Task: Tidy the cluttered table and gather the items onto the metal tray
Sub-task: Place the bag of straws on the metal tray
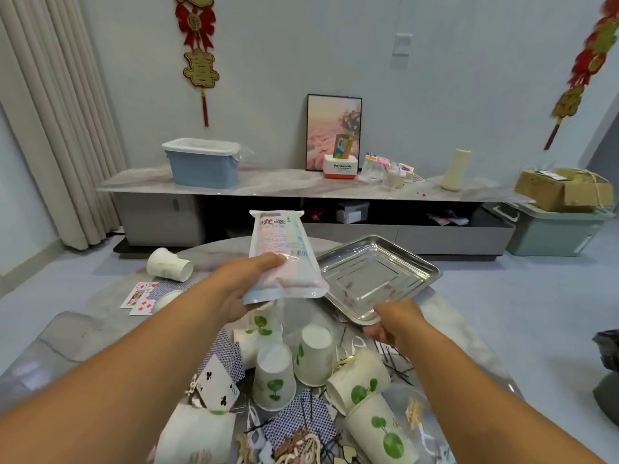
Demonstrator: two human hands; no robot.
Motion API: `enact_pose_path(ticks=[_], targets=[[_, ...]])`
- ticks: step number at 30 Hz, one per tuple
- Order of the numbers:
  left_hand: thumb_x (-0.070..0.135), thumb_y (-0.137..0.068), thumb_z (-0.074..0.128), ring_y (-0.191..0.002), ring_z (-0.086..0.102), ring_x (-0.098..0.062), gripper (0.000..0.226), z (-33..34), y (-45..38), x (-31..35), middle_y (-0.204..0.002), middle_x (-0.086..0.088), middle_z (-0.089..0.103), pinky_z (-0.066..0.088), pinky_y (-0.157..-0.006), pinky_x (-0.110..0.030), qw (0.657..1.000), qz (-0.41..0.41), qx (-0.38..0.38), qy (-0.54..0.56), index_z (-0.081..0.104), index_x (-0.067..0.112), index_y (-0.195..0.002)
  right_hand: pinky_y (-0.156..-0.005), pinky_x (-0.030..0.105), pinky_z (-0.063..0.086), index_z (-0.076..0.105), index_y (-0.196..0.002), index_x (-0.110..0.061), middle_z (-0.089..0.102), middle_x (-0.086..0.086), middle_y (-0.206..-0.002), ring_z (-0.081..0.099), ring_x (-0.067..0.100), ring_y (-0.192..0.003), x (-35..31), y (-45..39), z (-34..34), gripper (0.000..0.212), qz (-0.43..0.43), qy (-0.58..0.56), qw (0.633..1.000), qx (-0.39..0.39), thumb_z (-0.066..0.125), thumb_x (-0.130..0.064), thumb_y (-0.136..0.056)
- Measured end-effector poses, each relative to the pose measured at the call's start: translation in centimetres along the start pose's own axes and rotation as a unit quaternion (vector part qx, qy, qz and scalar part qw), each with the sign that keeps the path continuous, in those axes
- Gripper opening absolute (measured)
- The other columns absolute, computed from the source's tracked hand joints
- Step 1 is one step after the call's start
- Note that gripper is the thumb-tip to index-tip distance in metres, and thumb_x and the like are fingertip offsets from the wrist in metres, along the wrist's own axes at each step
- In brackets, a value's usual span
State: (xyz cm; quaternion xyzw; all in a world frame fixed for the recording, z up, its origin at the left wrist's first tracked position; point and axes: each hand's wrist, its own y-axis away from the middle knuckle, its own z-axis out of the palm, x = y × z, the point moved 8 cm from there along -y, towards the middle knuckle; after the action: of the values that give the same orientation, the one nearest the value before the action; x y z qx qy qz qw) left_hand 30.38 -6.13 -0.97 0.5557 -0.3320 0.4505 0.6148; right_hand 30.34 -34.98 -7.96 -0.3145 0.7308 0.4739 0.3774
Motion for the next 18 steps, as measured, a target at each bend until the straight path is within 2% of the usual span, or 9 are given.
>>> enact_pose_path(ticks=[3, 5, 9, 11, 13, 16, 18], targets=[[0.023, -0.087, 0.078, -0.061, 0.071, -0.019, 0.024, -0.7, -2.9, -0.6, -0.075, -0.005, 0.077, 0.059, -0.055, -0.031, 0.999, 0.004, 0.028, 0.028, 0.068, 0.012, -0.104, -0.034, 0.022, 0.046, 0.052, -0.132, 0.004, 0.062, 0.017, -0.088, 0.062, 0.018, -0.038, 2.0, -3.2, 0.1, 0.036, 0.021, 0.004, 1.000, 0.011, 0.059, -0.005, -0.098], [0.025, -0.087, 0.078, -0.064, 0.068, -0.018, 0.022, -1.0, -4.1, -0.9, -0.069, -0.003, 0.076, 0.057, -0.058, -0.031, 0.998, 0.002, 0.039, 0.051, 0.067, 0.013, -0.102, -0.032, 0.020, 0.042, 0.055, -0.129, 0.005, 0.061, 0.016, -0.083, 0.059, 0.018, -0.036, 3.1, -4.6, 0.5, 0.034, 0.037, 0.007, 0.999, 0.012, 0.057, -0.007, -0.098], [0.022, -0.085, 0.080, -0.056, 0.067, -0.014, 0.024, -0.9, -5.5, -1.0, -0.070, -0.004, 0.075, 0.054, -0.051, -0.024, 0.994, -0.010, 0.029, 0.103, 0.068, 0.011, -0.103, -0.029, 0.015, 0.033, 0.056, -0.120, 0.004, 0.066, 0.021, -0.079, 0.052, 0.015, -0.028, 3.9, -6.3, 1.4, 0.028, 0.069, -0.002, 0.997, 0.020, 0.060, -0.013, -0.098], [0.022, -0.085, 0.080, -0.050, 0.067, -0.013, 0.023, -0.8, -5.7, -0.5, -0.069, -0.004, 0.075, 0.053, -0.049, -0.022, 0.994, -0.011, 0.020, 0.110, 0.068, 0.011, -0.101, -0.031, 0.018, 0.036, 0.054, -0.119, 0.005, 0.067, 0.021, -0.074, 0.058, 0.016, -0.037, 3.4, -6.3, 1.8, 0.026, 0.067, -0.020, 0.997, 0.033, 0.056, -0.012, -0.100], [0.025, -0.085, 0.080, -0.051, 0.067, -0.011, 0.023, -0.9, -5.9, 0.2, -0.070, -0.003, 0.075, 0.052, -0.053, -0.024, 0.995, -0.008, 0.012, 0.103, 0.068, 0.012, -0.100, -0.036, 0.021, 0.038, 0.052, -0.119, 0.004, 0.068, 0.021, -0.075, 0.060, 0.018, -0.046, 2.7, -6.0, 1.8, 0.023, 0.067, -0.040, 0.996, 0.046, 0.048, -0.014, -0.104], [0.029, -0.084, 0.081, -0.060, 0.066, -0.011, 0.027, -1.3, -5.9, 1.8, -0.078, -0.002, 0.076, 0.051, -0.054, -0.025, 0.997, 0.008, 0.006, 0.081, 0.070, 0.015, -0.105, -0.030, 0.017, 0.032, 0.053, -0.112, 0.005, 0.073, 0.026, -0.088, 0.052, 0.013, -0.029, 0.9, -5.6, 0.5, 0.022, 0.030, -0.058, 0.995, 0.080, 0.041, -0.013, -0.107], [0.031, -0.084, 0.081, -0.058, 0.066, -0.011, 0.026, -1.4, -5.8, 3.1, -0.081, -0.001, 0.076, 0.050, -0.051, -0.022, 0.998, 0.023, 0.001, 0.062, 0.071, 0.016, -0.103, -0.030, 0.018, 0.033, 0.053, -0.112, 0.005, 0.073, 0.027, -0.090, 0.050, 0.013, -0.026, -0.9, -4.8, -0.2, 0.023, -0.027, -0.043, 0.994, 0.096, 0.038, -0.012, -0.106]])
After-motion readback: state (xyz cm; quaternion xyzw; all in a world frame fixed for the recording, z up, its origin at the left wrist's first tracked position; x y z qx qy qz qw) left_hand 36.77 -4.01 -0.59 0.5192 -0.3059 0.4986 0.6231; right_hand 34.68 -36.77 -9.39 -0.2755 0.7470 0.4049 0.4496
